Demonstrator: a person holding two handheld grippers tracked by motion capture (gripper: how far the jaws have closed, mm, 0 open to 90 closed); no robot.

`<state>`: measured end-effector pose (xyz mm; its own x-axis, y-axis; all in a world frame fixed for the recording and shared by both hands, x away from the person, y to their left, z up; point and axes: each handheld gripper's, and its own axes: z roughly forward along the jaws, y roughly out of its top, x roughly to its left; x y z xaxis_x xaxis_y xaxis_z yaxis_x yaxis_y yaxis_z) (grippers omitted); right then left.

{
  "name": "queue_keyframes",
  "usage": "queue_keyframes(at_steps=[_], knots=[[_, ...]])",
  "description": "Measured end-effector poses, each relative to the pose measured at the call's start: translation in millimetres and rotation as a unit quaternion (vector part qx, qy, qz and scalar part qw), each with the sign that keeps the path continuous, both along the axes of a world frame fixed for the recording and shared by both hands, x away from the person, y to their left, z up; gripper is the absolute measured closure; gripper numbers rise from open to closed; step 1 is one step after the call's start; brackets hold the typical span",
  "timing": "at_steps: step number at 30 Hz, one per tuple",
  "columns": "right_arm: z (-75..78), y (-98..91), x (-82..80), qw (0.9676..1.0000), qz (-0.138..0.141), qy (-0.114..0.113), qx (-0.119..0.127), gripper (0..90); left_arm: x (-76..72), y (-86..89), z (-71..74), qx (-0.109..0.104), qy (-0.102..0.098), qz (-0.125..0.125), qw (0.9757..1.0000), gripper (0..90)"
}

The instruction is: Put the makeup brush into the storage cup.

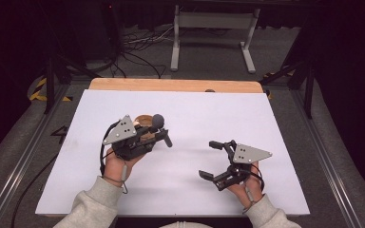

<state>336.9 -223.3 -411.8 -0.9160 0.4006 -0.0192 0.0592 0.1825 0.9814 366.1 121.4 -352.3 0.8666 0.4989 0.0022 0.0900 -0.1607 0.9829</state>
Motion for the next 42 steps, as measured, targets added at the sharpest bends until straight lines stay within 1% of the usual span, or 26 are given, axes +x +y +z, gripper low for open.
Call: queue_keyframes(at_steps=[2,3,4,8,9,10,12,13,14,16,17,20,22,24,25,28,31,36,38,42], knots=[[0.8,-5.3,-0.6,1.0,-0.001,0.005,0.008,0.0,2.7,1.8,2.0,0.002,-0.005,0.009,0.9999,70.2],[1.4,-6.9,-1.1,0.9999,-0.003,0.004,0.009,0.0,3.3,2.5,2.9,0.003,-0.001,0.01,0.9999,70.2],[2.1,-8.2,-1.7,1.0,-0.006,0.002,0.007,0.0,4.3,2.2,3.3,0.0,-0.002,0.013,0.9999,70.1],[3.2,-11.0,-4.1,0.9999,-0.014,-0.001,-0.002,0.0,9.8,2.4,6.4,0.001,-0.003,0.027,0.9996,70.1],[3.0,-11.9,-5.0,0.9998,-0.016,-0.004,-0.006,0.0,11.7,2.6,7.6,0.002,0.0,0.031,0.9995,70.1],[2.6,-12.9,-6.2,0.9997,-0.019,-0.004,-0.012,0.0,13.6,3.2,8.7,0.004,-0.002,0.036,0.9993,70.1],[1.8,-15.3,-7.7,0.9995,-0.024,-0.009,-0.019,0.0,16.4,4.8,10.0,0.003,0.0,0.043,0.9991,70.1],[1.5,-16.8,-7.8,0.9993,-0.026,-0.01,-0.022,0.0,16.4,4.8,10.0,0.003,0.0,0.043,0.9991,70.1],[1.1,-18.2,-8.0,0.9993,-0.029,-0.009,-0.023,0.0,20.3,7.5,11.2,0.002,0.001,0.047,0.9989,70.1],[0.2,-21.3,-7.7,0.9993,-0.032,-0.006,-0.019,0.0,23.6,10.0,12.1,0.002,0.006,0.052,0.9986,70.0],[-0.2,-22.6,-7.5,0.9993,-0.033,-0.004,-0.017,0.0,25.5,11.0,12.4,0.001,0.006,0.056,0.9984,70.1],[-1.6,-25.4,-6.8,0.9992,-0.037,0.001,-0.012,0.0,28.2,12.7,13.3,0.002,0.01,0.06,0.9981,70.1],[-2.0,-25.8,-6.7,0.9991,-0.039,0.001,-0.016,0.0,29.4,13.3,14.9,0.001,0.008,0.065,0.9978,70.0],[-3.5,-26.5,-6.0,0.9986,-0.046,0.008,-0.023,0.0,30.3,13.5,16.5,0.003,0.003,0.071,0.9975,70.0],[-4.5,-26.8,-5.6,0.9986,-0.047,0.013,-0.022,0.0,30.9,13.6,17.3,0.003,0.005,0.073,0.9973,70.0],[-6.5,-28.4,-4.8,0.998,-0.056,0.014,-0.027,0.0,32.3,13.6,17.8,0.003,0.009,0.08,0.9968,70.0],[-6.7,-30.3,-4.8,0.9974,-0.066,0.011,-0.029,0.0,35.3,15.1,17.6,0.004,0.01,0.09,0.9959,70.0],[-8.0,-32.1,-4.2,0.9969,-0.071,0.009,-0.031,0.0,41.0,18.3,16.7,-0.001,0.019,0.109,0.9939,70.0],[-8.9,-31.6,-3.6,0.9969,-0.071,0.011,-0.032,0.0,42.9,19.4,16.6,-0.006,0.021,0.121,0.9924,69.9],[-10.8,-29.3,-3.5,0.9971,-0.067,0.014,-0.035,0.0,45.8,20.5,15.8,-0.006,0.024,0.142,0.9896,69.9]])
